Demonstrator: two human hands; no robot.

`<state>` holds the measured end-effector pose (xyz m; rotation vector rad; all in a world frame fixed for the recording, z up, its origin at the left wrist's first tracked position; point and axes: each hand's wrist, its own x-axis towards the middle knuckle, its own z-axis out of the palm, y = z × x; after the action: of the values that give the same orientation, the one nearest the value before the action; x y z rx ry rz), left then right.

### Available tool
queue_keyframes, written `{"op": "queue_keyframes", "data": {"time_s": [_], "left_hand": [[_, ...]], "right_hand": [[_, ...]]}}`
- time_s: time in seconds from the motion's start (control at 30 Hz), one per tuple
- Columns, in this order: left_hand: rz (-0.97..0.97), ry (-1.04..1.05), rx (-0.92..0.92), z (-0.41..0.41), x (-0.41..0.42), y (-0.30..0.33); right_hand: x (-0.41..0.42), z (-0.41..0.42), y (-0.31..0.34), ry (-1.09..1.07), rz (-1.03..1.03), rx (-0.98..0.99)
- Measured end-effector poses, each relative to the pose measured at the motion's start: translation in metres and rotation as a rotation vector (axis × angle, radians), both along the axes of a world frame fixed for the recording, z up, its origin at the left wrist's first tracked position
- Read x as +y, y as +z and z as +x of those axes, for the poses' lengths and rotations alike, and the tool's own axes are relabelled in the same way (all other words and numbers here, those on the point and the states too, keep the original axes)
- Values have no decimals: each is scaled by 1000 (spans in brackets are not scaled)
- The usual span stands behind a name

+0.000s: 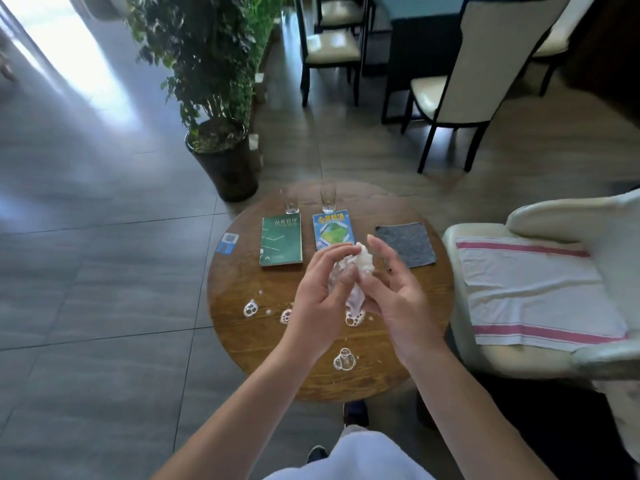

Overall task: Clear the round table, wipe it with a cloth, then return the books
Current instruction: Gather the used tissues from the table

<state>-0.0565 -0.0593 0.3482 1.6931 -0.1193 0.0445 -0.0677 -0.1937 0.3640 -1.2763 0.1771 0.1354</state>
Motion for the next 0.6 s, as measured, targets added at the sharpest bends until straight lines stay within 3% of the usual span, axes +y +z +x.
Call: {"op": "queue_keyframes", "data": {"time_s": [0.23,0.43,0.6], "left_hand": [[-187,-105,93,-50,7,12],[-43,-240,80,-78,-14,7],[-57,-313,120,-111,-59,5]], "right_hand": [[10,-64,5,-60,-78,-69],[-25,-106,9,-122,-150,-99],[-71,-151,1,-261,-129,-85]]}}
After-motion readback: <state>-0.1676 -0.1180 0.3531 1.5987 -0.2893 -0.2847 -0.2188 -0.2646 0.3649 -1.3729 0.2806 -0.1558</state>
